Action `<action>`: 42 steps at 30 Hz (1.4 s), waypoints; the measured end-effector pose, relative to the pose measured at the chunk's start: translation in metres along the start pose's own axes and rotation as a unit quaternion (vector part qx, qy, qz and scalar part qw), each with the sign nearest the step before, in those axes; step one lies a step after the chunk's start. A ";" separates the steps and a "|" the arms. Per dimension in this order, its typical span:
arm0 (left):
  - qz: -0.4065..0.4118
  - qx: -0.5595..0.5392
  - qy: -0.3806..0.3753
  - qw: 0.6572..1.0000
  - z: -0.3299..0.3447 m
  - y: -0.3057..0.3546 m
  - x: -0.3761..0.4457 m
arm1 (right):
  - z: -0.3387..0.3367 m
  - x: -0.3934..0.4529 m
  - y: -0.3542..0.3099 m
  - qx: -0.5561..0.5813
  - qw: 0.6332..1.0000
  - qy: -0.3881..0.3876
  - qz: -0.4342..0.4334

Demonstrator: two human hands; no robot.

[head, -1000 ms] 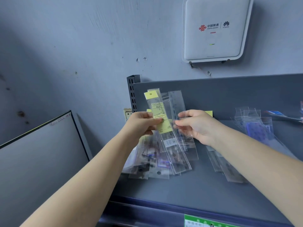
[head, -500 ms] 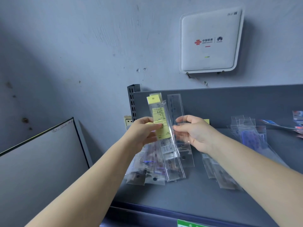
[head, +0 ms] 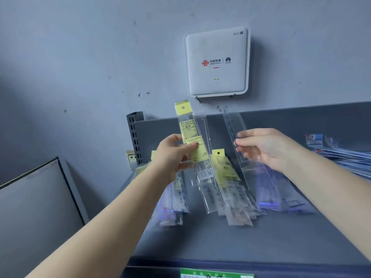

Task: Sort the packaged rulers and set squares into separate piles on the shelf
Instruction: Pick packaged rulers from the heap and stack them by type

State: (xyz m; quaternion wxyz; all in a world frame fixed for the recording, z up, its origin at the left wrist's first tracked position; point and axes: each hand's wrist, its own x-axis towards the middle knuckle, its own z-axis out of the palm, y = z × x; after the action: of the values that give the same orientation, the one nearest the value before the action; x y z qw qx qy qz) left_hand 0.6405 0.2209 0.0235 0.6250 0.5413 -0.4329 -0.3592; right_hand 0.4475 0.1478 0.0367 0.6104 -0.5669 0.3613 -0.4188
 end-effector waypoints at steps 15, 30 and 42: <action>-0.030 -0.015 -0.089 0.995 0.083 -0.008 -0.001 | -0.064 -0.020 0.021 -0.333 0.935 0.114 -0.045; -0.064 -0.052 -0.082 0.993 0.077 -0.017 0.005 | -0.054 -0.015 0.017 -0.159 0.983 0.077 -0.043; -0.039 -0.044 -0.081 0.995 0.076 -0.016 0.002 | -0.031 -0.017 0.016 -0.317 0.943 0.028 -0.092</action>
State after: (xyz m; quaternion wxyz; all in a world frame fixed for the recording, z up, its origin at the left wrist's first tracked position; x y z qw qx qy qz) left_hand 0.5708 0.1885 0.0107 0.5967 0.4985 -0.4444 -0.4449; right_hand 0.4142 0.1510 0.0173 0.3473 -0.7501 0.4388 -0.3524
